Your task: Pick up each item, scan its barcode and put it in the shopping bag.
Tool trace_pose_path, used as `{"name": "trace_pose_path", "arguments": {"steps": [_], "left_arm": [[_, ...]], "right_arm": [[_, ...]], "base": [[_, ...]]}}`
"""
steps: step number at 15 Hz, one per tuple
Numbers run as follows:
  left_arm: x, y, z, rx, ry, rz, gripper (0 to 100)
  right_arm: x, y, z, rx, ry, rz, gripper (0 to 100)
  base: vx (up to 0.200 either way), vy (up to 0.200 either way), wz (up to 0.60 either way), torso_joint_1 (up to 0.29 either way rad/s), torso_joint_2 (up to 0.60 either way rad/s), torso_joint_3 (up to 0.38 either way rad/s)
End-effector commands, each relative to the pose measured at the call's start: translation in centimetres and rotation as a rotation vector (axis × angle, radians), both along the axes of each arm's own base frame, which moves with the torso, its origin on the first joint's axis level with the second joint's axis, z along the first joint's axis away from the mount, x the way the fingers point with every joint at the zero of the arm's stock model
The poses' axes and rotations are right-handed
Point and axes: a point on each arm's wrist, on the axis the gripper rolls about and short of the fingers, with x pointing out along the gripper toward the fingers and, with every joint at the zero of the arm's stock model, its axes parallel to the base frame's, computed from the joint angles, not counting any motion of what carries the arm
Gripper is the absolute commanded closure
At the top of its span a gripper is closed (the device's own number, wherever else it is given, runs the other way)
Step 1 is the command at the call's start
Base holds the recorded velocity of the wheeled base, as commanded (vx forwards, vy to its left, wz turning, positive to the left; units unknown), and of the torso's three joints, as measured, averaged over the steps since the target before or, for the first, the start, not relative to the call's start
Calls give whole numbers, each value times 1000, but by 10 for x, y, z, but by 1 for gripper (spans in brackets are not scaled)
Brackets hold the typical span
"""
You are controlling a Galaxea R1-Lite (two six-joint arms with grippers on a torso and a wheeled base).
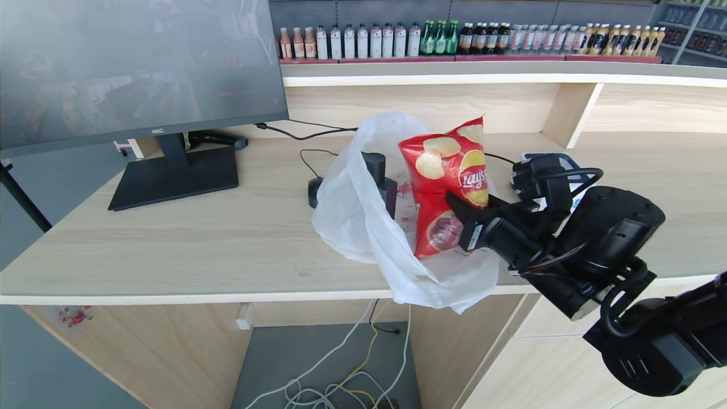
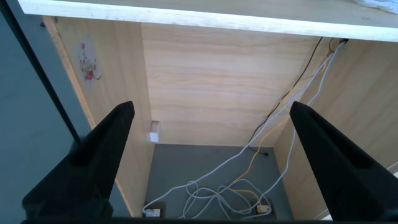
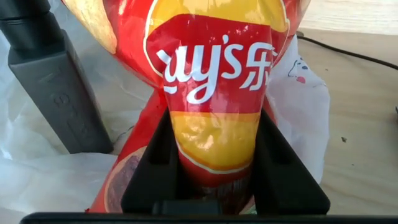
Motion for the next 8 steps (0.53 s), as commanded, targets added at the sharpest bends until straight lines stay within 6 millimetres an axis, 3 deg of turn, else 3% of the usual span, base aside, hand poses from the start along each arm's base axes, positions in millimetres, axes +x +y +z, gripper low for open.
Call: {"name": "trace_pose_path", "arguments": {"steps": [1,4,8], "left_arm": [[0,0,0,0,0,0,0],[0,0,0,0,0,0,0],[0,0,0,0,0,0,0]], "right_arm": [[5,3,5,-7,-5,7,100],[11,8,15,-14,-10,9,100],[12,9,13,-41,15,8,100]], "base": [[0,0,0,0,0,0],[0,0,0,0,0,0],[0,0,0,0,0,0]]}}
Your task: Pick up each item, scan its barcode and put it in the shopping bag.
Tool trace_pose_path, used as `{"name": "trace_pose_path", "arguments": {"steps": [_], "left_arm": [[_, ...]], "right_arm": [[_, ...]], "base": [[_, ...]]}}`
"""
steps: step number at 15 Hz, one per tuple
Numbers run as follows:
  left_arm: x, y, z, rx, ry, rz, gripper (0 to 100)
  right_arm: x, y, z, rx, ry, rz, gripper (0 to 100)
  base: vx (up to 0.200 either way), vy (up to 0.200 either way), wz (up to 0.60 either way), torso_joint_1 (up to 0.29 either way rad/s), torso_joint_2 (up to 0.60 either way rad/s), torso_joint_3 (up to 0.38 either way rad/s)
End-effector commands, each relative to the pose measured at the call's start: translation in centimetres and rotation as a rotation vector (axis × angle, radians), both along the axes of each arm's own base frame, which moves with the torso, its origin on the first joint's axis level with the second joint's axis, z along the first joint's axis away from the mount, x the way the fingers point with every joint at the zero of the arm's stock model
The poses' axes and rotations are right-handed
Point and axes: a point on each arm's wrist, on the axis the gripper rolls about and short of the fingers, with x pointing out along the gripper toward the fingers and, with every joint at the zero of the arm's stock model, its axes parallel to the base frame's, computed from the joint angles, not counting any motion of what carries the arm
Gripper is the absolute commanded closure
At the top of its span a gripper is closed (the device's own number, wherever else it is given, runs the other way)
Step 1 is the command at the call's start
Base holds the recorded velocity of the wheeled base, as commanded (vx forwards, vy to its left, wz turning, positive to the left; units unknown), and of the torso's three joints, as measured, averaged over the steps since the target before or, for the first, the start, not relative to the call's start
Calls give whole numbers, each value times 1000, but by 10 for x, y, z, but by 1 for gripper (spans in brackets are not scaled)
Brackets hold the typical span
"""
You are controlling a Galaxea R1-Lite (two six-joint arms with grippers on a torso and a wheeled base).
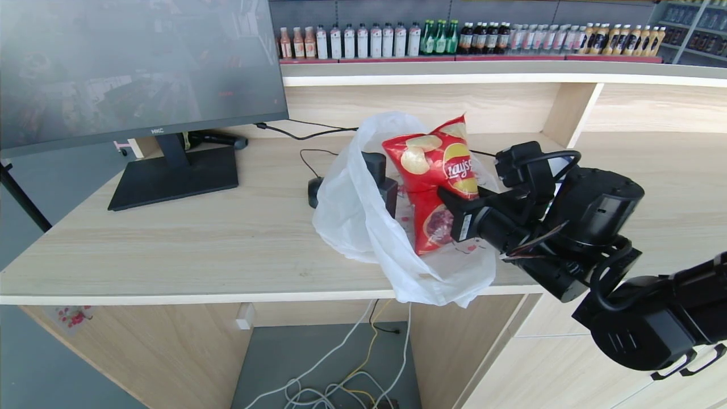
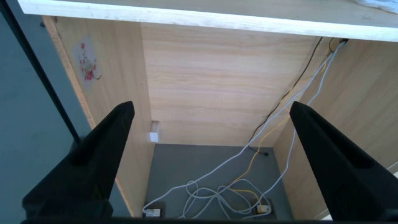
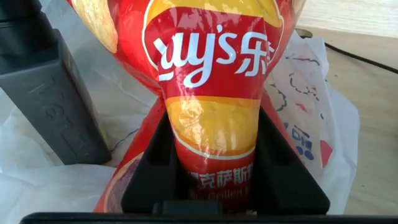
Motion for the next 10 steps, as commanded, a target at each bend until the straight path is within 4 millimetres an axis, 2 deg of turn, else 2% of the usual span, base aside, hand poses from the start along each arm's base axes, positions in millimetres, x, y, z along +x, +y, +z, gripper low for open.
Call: {"name": "trace_pose_path", "arguments": {"steps": [1,7,8,10], "left_arm": [[0,0,0,0,0,0,0],[0,0,0,0,0,0,0],[0,0,0,0,0,0,0],[0,0,0,0,0,0,0]], "right_arm": [[1,0,1,0,-2,0,100],[2,4,1,-16,-10,35,100],[3,3,1,-18,-11,54,0],[3,3,1,-20,-7,57,0]], "base": [[0,0,0,0,0,0],[0,0,0,0,0,0],[0,0,0,0,0,0],[0,0,0,0,0,0]]}}
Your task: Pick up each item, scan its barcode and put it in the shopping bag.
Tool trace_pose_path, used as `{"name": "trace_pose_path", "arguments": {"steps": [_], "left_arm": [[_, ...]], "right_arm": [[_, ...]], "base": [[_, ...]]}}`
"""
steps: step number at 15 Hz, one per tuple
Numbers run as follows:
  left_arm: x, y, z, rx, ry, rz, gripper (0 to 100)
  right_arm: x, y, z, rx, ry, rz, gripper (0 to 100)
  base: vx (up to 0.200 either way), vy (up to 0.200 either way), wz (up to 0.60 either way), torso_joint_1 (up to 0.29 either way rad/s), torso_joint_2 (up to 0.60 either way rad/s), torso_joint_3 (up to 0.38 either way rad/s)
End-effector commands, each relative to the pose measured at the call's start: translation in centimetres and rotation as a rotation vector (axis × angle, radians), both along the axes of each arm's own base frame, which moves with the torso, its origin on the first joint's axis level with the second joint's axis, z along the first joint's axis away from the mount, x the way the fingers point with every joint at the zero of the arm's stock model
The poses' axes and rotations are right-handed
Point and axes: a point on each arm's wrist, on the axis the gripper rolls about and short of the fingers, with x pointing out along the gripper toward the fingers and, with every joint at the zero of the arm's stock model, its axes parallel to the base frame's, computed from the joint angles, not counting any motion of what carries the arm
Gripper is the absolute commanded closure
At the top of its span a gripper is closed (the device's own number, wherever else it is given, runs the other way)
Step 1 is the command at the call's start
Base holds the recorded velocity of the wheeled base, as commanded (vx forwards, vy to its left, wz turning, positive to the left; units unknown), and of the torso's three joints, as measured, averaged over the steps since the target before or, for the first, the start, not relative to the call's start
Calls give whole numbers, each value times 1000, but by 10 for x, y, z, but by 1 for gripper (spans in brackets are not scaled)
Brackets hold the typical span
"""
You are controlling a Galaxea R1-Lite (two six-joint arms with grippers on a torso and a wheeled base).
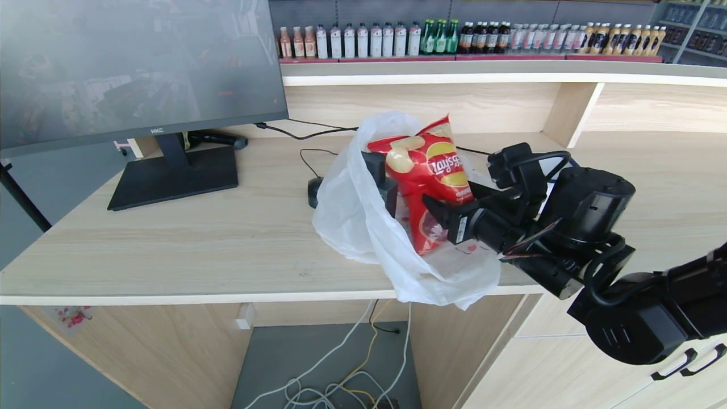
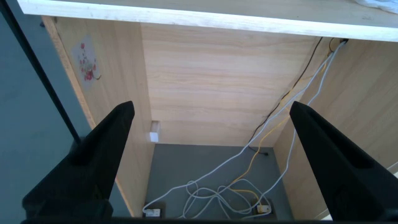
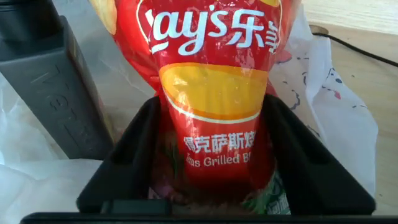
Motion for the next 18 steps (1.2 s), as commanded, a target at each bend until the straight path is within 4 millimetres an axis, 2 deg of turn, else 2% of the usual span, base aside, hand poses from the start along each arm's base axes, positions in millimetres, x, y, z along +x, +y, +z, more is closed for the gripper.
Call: {"name": "trace_pose_path", "arguments": {"steps": [1,7,9,11,13,14,15,17,18], "left_arm": [[0,0,0,0,0,0,0],[0,0,0,0,0,0,0],[0,0,0,0,0,0,0],[0,0,0,0,0,0,0],[0,0,0,0,0,0,0],[0,0,0,0,0,0,0],[0,0,0,0,0,0,0],[0,0,0,0,0,0,0],[0,0,0,0,0,0,0]], "right_arm": [[1,-1,3,6,-11,-3,0],[-7,-9,22,36,-61,-12,0],[-25,-22,40,67,-104,-19,0],[-56,-43,49,98,-120,-30,0],[-103,-68,46,131,-112,-27,0],[-124,-80,41,149,-102,-27,0],[-155,-98,31,163,-96,-39,0],[-189,-121,9,161,-83,-75,0],[-199,-126,0,159,-73,-81,0]], "base": [[0,0,0,0,0,0],[0,0,0,0,0,0],[0,0,0,0,0,0],[0,0,0,0,0,0],[0,0,0,0,0,0],[0,0,0,0,0,0],[0,0,0,0,0,0],[0,0,0,0,0,0],[0,0,0,0,0,0]]}}
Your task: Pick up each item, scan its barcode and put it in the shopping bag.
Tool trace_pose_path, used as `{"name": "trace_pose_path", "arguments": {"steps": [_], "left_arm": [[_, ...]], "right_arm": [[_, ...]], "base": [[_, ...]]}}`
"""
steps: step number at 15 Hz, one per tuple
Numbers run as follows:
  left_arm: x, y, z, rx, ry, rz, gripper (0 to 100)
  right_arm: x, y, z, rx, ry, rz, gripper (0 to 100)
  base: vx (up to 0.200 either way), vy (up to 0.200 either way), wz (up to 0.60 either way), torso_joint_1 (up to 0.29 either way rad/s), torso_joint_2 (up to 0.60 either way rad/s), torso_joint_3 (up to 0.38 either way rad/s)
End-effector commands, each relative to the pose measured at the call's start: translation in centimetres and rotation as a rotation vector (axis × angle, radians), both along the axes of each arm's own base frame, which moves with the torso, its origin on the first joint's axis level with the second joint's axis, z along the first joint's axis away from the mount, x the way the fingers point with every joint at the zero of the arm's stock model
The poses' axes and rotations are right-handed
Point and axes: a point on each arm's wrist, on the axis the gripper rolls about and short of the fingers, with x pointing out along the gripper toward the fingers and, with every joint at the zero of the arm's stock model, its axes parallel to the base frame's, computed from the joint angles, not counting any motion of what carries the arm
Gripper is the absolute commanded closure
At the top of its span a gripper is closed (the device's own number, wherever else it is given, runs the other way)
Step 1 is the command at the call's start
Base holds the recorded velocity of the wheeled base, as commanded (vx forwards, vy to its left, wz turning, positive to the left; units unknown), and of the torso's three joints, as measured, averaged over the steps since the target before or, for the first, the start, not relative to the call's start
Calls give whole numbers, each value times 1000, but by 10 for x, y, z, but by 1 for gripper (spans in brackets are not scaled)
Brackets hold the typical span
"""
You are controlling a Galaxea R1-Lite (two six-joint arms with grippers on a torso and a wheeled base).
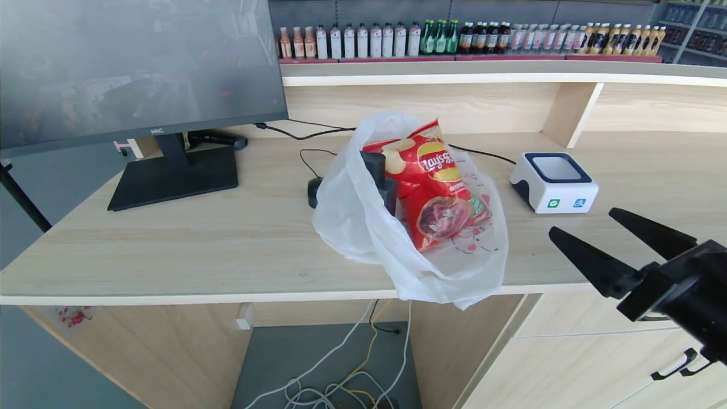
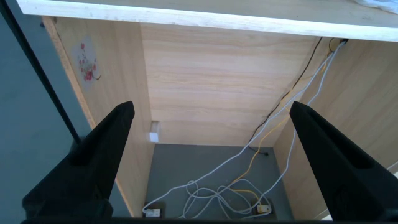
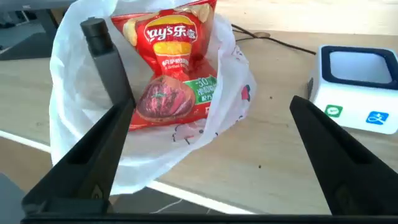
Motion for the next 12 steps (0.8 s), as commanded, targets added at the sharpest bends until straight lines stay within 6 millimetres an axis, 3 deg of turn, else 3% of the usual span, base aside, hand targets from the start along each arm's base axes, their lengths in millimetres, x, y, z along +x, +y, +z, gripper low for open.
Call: {"name": "trace_pose_path", "arguments": {"steps": [1,4,7,12], "left_arm": [[0,0,0,0,0,0,0],[0,0,0,0,0,0,0],[0,0,0,0,0,0,0],[0,0,0,17,2,0,0]], "right_arm": [[-61,-34,-26,29,-25,-33,0],[-94,-49,-46,-4,86,-35,0],[-135,-68,-82,-56,178,-17,0],[-154,-77,-110,-128,222,-36,0]], "base": [[0,0,0,0,0,0],[0,0,0,0,0,0],[0,0,0,0,0,0],[0,0,0,0,0,0]]}}
